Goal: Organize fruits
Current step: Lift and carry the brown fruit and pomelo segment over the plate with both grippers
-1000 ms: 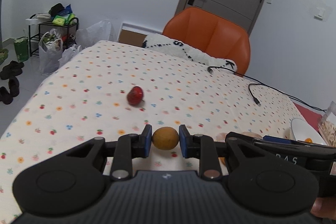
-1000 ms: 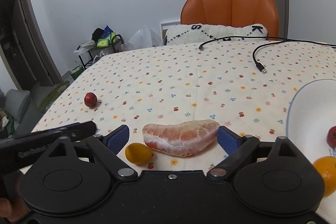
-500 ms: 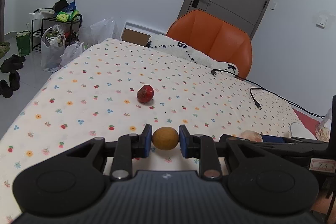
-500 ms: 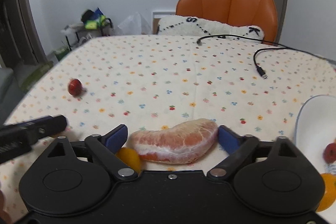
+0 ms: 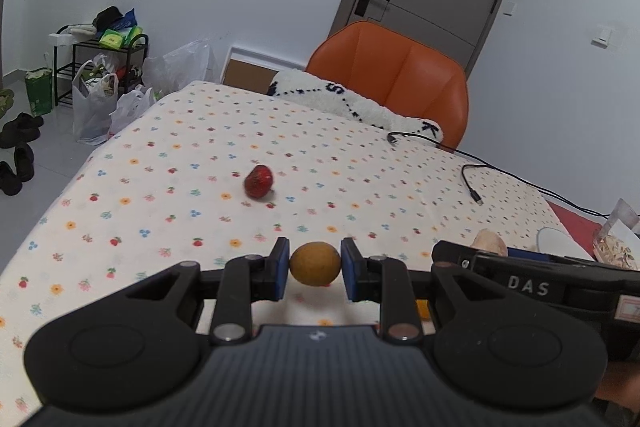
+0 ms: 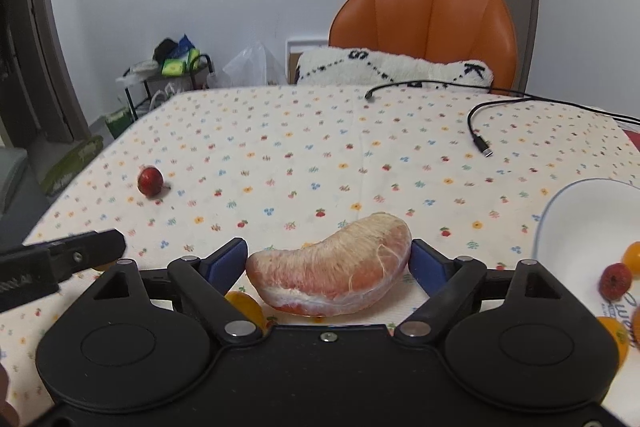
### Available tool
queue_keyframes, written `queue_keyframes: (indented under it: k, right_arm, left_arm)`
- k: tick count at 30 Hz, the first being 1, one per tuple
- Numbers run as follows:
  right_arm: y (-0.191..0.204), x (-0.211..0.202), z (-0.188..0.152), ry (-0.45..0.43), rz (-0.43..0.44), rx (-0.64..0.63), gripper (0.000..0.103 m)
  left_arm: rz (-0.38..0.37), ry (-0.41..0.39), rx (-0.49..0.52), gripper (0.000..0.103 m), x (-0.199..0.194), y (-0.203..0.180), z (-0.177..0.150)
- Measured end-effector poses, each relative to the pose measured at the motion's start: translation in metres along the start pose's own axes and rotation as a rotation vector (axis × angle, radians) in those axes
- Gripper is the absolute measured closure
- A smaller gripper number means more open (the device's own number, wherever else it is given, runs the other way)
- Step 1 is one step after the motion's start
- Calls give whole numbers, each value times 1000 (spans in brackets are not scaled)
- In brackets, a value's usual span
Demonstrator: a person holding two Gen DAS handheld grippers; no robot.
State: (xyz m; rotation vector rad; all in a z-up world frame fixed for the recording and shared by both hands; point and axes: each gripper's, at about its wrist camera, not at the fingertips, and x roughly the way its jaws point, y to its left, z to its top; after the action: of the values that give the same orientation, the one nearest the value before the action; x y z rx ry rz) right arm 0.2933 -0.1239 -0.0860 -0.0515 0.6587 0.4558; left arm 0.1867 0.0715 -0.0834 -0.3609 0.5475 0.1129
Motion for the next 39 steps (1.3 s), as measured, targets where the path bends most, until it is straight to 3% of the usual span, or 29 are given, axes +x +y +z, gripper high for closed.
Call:
queue_keyframes:
  k: [15, 39]
  right_arm:
    - [-27, -65, -6, -113, 31, 72, 19]
    - [-120, -122, -40, -200, -88, 224, 19]
  left_arm:
    - [-62, -20, 64, 77, -12, -49, -3]
    - [-152, -6, 165, 77, -6, -131, -19]
